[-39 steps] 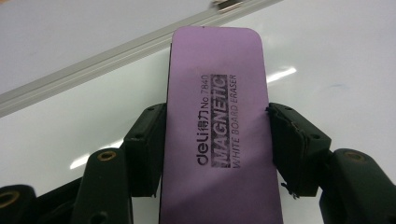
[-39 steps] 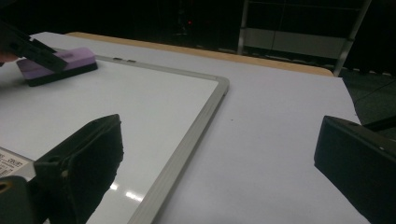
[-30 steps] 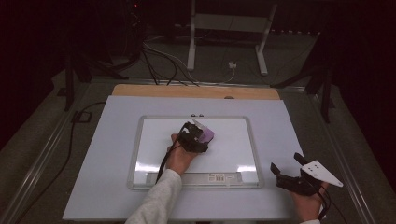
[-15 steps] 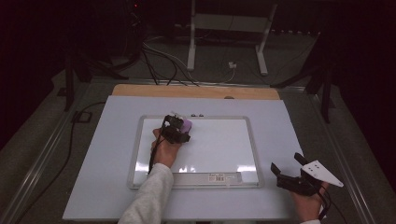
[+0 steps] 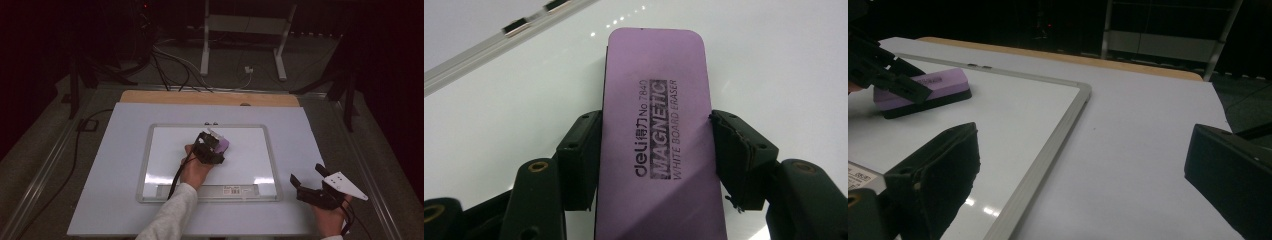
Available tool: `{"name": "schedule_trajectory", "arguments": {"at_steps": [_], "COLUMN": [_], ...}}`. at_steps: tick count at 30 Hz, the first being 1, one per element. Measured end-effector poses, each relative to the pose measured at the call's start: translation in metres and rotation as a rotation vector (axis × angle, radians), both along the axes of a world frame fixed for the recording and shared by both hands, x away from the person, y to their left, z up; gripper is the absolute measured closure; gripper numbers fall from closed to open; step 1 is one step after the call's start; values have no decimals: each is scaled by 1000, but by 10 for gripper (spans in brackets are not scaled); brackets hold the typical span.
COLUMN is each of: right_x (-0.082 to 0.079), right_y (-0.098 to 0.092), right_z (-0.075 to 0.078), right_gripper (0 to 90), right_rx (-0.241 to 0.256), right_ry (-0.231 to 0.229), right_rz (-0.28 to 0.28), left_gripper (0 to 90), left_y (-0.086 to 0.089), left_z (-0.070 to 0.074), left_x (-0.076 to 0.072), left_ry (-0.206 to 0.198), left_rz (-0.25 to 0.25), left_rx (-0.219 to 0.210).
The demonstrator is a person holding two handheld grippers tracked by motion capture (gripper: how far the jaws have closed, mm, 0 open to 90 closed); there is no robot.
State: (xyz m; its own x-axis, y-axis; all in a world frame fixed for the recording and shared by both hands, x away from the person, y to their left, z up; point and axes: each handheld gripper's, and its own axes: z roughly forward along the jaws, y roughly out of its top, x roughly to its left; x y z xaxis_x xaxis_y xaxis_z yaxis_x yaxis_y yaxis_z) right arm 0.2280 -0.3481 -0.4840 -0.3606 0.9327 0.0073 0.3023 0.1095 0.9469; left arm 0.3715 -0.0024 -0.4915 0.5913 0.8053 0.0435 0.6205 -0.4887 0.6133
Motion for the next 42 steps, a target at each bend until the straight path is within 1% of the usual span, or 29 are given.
{"name": "schedule_trajectory", "arguments": {"at_steps": [1,2,4,7,9,13,15,18,21,23,26,30,36,39,42], "right_x": [0,0,0,1,0,0,0,0,0,0,0,-1,-1,-1,-1], "right_y": [0,0,1,0,-1,0,0,1,1,0,-1,0,1,0,0], "right_z": [0,0,1,0,0,0,0,0,0,0,0,0,1,1,0], "right_gripper": [18,18,18,18,18,18,18,18,18,18,18,18,18,18,18], "right_rx": [-1,1,-1,-6,1,-4,-6,-7,-7,-6,-3,-4,-9,0,-5], "right_ry": [0,0,-4,0,2,-2,-3,-5,-1,-1,-1,-3,-4,-3,-2], "right_rz": [0,0,2,3,2,4,4,4,4,4,0,-1,1,-4,-1], "left_gripper": [420,420,420,420,420,420,420,420,421,420,420,420,420,420,419], "left_y": [3,5,15,33,45,65,71,86,99,106,116,124,131,135,139], "left_z": [0,0,0,-1,-1,-1,0,4,11,13,17,20,21,20,18], "left_x": [2,3,8,12,14,17,18,15,8,3,-5,-17,-35,-43,-50], "left_ry": [12,12,8,7,9,6,2,-9,-26,-38,-48,-65,-85,-87,-83], "left_rz": [9,18,53,111,148,208,226,252,277,284,303,311,318,317,320], "left_rx": [-10,-7,-3,-5,-10,-12,-8,-45,-79,-84,-108,-120,-114,-105,-97]}}
